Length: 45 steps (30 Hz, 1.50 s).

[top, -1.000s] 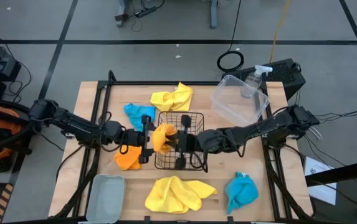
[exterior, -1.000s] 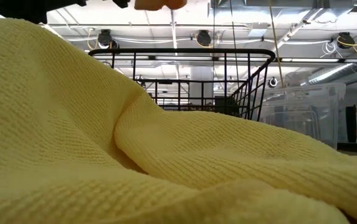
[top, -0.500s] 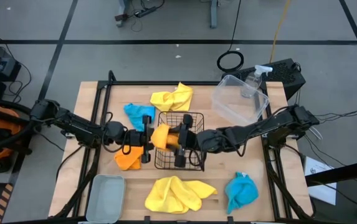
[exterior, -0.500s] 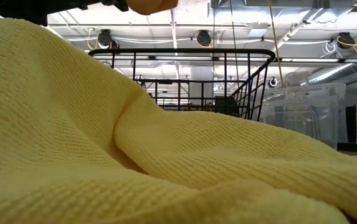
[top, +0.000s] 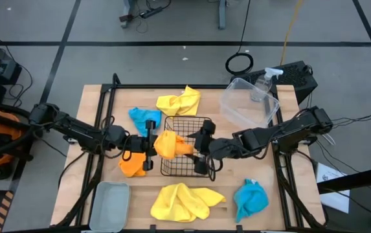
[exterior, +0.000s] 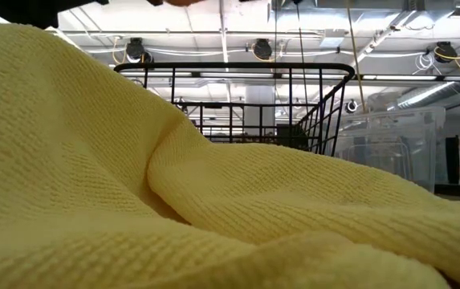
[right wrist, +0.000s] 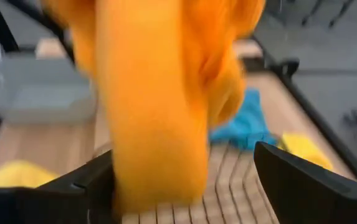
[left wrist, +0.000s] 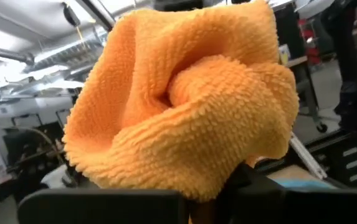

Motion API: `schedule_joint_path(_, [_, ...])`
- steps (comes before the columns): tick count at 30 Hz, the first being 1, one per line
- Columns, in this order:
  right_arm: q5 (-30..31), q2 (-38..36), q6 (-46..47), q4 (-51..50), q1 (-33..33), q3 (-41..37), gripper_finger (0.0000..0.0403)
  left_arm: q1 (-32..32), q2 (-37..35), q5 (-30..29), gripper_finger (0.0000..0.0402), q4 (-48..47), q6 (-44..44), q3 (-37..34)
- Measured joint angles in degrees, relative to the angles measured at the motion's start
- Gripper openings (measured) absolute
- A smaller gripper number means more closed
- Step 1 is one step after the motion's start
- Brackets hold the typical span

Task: Sort microfiber towel by color & place in baskets
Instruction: Put the right orange microfiber towel into the wire basket

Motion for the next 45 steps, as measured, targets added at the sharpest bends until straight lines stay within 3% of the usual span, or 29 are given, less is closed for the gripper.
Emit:
schedule_joint_path(9, [0.01, 0.27, 13.55, -15.70, 2.30, 0.00, 0.0313, -2.83, -10.88, -0.48, 0.0026, -18.64, -1.74, 0.02])
schedule_joint_path(17, [9.41, 0.27, 20.40, -20.79, 7.97, 0.00, 0.0313, -7.39, -22.32, -1.23, 0.0025, -37.89, -10.94, 0.02])
schedule_joint_path(20, [12.73, 0.27, 20.41, -20.33, 10.24, 0.00, 0.0313, -9.92, -25.60, -5.52, 0.0025, -42.71, -13.88, 0.02])
schedule_joint_path(27, [21.08, 0.27, 20.11, -20.20, 13.72, 0.00, 0.0313, -15.18, -29.65, -8.96, 0.0025, -47.87, -18.94, 0.02])
schedule_joint_path(33, [21.75, 0.45, 21.27, -19.75, 14.06, 0.00, 0.0313, -17.88, -29.17, -16.08, 0.0025, -48.04, -19.33, 0.02])
schedule_joint_path(45, [21.67, 5.67, 19.60, -18.62, 13.13, 0.00, 0.0313, -17.08, -28.82, -18.53, 0.0025, -49.32, -16.32, 0.77])
